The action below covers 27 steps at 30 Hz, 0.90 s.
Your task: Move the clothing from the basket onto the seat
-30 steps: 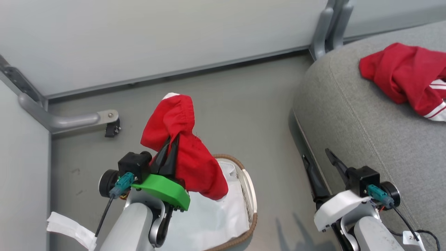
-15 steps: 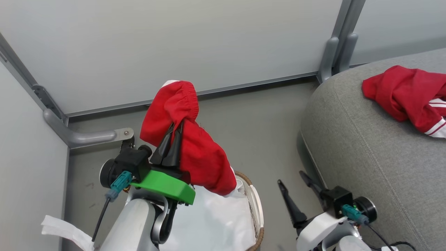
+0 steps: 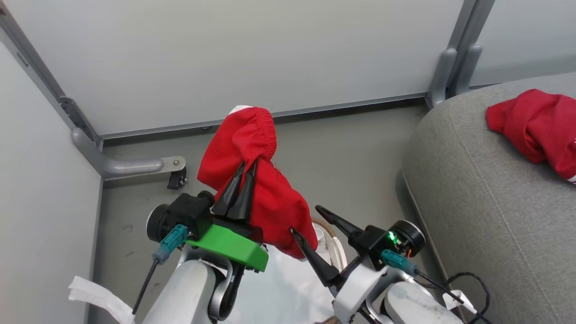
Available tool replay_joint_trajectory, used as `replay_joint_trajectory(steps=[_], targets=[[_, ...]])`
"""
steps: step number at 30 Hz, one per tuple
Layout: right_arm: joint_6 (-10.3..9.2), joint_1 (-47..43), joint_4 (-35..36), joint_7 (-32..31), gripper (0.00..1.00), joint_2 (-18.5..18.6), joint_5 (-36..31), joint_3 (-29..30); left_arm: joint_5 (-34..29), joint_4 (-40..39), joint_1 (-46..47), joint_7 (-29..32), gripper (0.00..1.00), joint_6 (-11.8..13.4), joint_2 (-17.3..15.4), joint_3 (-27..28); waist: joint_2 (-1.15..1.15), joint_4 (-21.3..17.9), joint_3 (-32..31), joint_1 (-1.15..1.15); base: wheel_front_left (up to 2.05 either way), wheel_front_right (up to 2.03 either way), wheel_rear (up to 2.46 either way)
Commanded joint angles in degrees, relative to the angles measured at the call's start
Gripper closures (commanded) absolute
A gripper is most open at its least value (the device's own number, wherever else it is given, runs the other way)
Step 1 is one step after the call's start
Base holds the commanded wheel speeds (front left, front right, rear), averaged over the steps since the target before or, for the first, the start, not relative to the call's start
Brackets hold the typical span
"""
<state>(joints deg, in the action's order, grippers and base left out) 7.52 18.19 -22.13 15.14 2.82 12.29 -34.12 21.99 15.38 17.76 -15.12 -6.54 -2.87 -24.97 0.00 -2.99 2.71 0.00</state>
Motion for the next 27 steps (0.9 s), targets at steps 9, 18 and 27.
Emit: replay_joint_trajectory(steps=[9,18,27], targets=[[-0.06,5.7,-5.3,0.0,0.60,0.2,1.7,-3.1,2.6,-0.6,2.3,0.0,1.00,-0.3,-0.1,-5.8,0.00,4.4,0.6,0.00,0.00,0.00,0.00],[-0.06,4.6,-6.4,0.0,1.00,0.2,3.9,-4.0,2.8,0.2,1.9,0.0,0.03,0.7,-0.1,-6.4,0.00,4.9,0.4,0.00,0.00,0.00,0.00],[-0.06,1.4,-3.2,0.0,1.00,0.2,3.6,-0.6,-0.2,1.5,-0.5,0.0,0.00,0.6,-0.1,-3.9,0.00,-2.2,0.2,0.00,0.00,0.00,0.00]])
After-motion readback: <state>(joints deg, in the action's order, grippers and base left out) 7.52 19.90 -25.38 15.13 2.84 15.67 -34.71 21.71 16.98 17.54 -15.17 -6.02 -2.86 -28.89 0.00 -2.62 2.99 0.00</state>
